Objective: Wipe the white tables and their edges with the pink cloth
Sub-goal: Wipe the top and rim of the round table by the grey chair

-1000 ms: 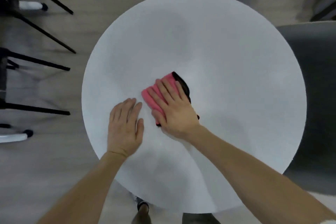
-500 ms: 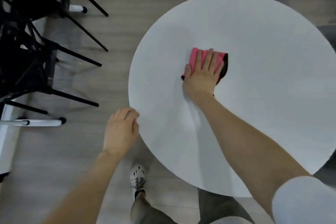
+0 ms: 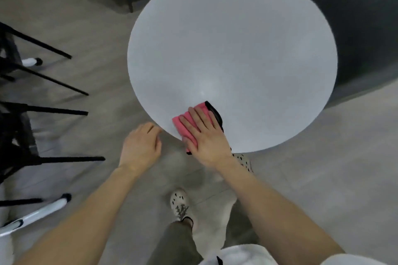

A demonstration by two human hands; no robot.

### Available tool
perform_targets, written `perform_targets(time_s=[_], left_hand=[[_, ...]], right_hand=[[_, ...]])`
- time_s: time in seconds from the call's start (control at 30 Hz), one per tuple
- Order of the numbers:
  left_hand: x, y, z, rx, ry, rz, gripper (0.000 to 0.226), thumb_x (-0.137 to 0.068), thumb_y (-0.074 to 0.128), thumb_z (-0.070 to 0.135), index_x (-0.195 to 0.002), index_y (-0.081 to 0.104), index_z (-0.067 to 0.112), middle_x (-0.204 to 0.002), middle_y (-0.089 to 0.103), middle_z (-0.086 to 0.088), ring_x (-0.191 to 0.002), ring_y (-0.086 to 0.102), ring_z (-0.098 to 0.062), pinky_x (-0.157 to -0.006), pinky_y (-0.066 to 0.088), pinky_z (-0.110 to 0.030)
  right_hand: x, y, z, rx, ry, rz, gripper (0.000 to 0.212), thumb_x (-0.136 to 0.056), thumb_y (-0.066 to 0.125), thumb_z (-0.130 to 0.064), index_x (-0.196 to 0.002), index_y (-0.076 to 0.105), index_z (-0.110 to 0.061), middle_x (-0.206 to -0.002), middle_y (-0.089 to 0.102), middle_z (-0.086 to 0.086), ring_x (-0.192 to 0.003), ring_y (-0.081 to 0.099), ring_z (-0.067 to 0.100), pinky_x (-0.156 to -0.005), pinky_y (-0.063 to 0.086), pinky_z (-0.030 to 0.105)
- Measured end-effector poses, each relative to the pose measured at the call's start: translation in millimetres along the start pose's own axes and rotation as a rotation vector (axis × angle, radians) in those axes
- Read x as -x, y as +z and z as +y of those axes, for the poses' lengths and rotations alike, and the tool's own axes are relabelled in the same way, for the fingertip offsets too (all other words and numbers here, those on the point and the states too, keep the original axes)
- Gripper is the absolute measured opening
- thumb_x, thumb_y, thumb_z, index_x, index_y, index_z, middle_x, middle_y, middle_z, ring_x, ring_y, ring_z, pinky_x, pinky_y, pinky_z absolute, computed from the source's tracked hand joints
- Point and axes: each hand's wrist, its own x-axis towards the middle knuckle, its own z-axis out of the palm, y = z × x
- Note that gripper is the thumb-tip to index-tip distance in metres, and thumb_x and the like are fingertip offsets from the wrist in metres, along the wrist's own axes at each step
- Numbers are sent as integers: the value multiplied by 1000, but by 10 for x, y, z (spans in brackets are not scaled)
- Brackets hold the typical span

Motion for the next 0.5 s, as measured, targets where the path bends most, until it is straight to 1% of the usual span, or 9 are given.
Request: perform_targets(time_s=[0.03,0.1,0.2,0.3,0.4,0.5], left_hand=[[-45,11,100,16,40,-2,25,-95,54,18,-112,72,15,-110,68,0,-97,66,-28,-76,56,-44],[-146,41,346,48,98,-3,21,-96,59,13,-113,73,13,-112,69,-2,-98,67,-29,-75,57,-44],[-271,66,713,76,156,-7,21,-95,66,11,-115,74,11,-113,70,-3,-98,66,-29,-76,57,-43],[-367,79,942,84,223,2,21,-97,63,15,-114,74,10,-112,71,-4,-94,67,-30,-76,56,-43],[-483,70,1066,91,153,-11,25,-104,60,25,-123,72,15,-118,70,-1,-99,68,-27,-81,58,-43],[-599,106,1059,91,59,21,26,-106,61,28,-127,70,15,-121,68,-3,-102,67,-28,-83,58,-44]], right_hand=[[214,-80,134,15,51,10,60,-114,43,-47,-169,34,-24,-178,23,5,-168,11,24,-133,16,56],[612,-246,449,54,180,26,61,-115,42,-49,-170,32,-26,-179,20,3,-168,9,22,-133,17,55],[987,-474,966,106,370,-4,63,-116,32,-54,-173,15,-34,-182,5,-2,-168,-5,18,-135,10,54],[1004,-639,1379,91,525,-2,63,-116,25,-57,-172,2,-42,-182,0,-5,-167,-10,15,-136,2,51],[749,-760,1692,96,630,11,63,-115,17,-57,-172,-1,-38,-182,-1,-2,-166,-13,15,-135,-5,51],[343,-827,1968,121,703,38,66,-114,11,-58,-173,1,-33,-182,1,4,-167,-11,19,-135,-4,53]])
